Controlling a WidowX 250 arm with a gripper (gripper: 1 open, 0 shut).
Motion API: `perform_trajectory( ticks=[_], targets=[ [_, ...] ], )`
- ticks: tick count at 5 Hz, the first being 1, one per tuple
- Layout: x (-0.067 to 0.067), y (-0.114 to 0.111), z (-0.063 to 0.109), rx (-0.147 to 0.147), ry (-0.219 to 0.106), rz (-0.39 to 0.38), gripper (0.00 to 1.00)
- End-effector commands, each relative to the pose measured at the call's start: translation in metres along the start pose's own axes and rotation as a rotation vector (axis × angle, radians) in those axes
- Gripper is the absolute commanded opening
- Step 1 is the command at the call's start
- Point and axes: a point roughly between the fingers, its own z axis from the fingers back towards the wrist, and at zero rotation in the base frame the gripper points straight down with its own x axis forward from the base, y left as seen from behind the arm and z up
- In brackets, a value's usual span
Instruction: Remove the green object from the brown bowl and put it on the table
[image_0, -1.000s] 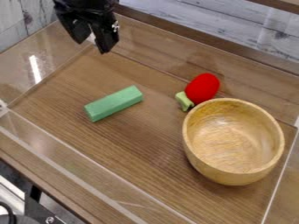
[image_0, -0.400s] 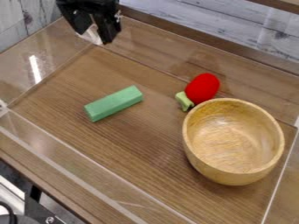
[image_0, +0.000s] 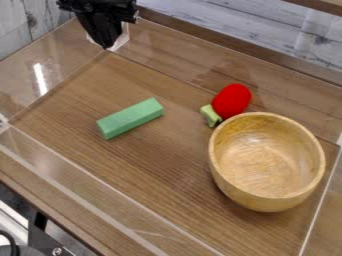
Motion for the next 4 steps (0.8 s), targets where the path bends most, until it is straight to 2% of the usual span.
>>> perform_trajectory(
  ticks=[1,2,3,4],
  targets=[
    [0.013,0.006,0.017,0.04,-0.036,0.04,1.0],
    [0.01,0.011,0.009,0.007,-0.011,-0.057,1.0],
    [0.007,0.017,0.0,-0.028,-0.002,-0.144,1.0],
    [0.005,0.009,-0.004,-0.035,-0.012,-0.18,1.0]
  ],
)
